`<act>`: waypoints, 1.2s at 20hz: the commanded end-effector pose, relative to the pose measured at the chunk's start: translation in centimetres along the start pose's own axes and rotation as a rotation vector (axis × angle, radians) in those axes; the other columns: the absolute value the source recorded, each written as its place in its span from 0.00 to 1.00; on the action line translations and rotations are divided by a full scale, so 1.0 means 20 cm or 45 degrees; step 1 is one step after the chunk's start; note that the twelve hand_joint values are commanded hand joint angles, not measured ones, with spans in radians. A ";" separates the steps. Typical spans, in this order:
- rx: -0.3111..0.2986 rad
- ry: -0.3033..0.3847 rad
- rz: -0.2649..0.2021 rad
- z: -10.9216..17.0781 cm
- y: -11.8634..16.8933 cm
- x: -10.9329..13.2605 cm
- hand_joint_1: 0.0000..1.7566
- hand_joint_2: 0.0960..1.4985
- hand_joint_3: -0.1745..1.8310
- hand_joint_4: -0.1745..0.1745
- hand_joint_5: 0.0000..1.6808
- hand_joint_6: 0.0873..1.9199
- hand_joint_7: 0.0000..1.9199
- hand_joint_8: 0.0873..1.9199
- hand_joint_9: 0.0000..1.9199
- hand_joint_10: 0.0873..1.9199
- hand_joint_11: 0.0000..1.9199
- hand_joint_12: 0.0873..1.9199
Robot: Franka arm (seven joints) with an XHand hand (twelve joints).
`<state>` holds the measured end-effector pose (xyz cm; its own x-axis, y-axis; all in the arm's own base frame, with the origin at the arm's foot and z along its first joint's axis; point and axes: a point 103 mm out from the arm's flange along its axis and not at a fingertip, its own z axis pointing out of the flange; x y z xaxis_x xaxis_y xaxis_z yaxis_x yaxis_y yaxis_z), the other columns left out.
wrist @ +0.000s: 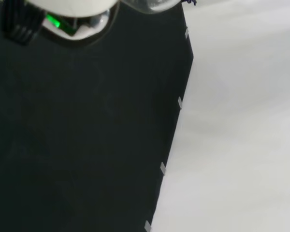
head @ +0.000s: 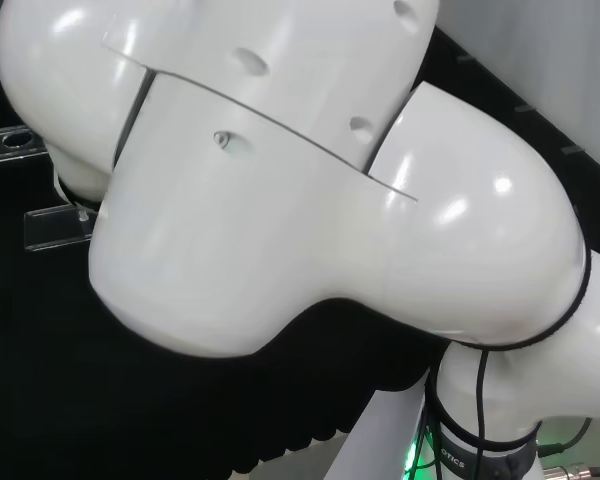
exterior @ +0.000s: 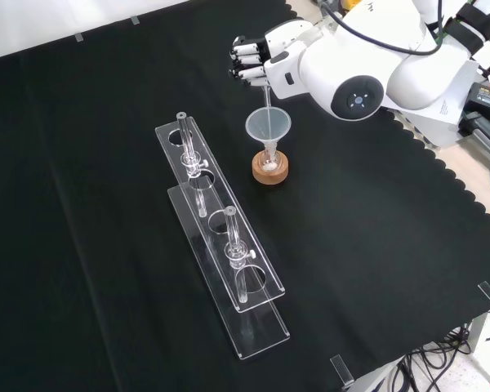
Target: Pour all the NaCl from the weighing funnel into the round-bottom flask.
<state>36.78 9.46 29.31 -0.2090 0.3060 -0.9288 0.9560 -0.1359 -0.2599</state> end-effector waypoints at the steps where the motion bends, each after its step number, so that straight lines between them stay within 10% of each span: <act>1: -0.012 -0.062 0.013 -0.03 -0.01 0.01 0.63 0.39 0.46 1.00 0.70 0.44 0.29 0.31 0.43 0.16 0.39 0.54; 24: -0.049 -0.248 0.076 -0.09 -0.06 0.03 0.63 0.39 0.46 1.00 0.70 0.44 0.29 0.31 0.43 0.16 0.39 0.54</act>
<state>35.91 11.61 29.59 -0.1874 0.1266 -0.9741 0.9733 -0.1101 -0.2015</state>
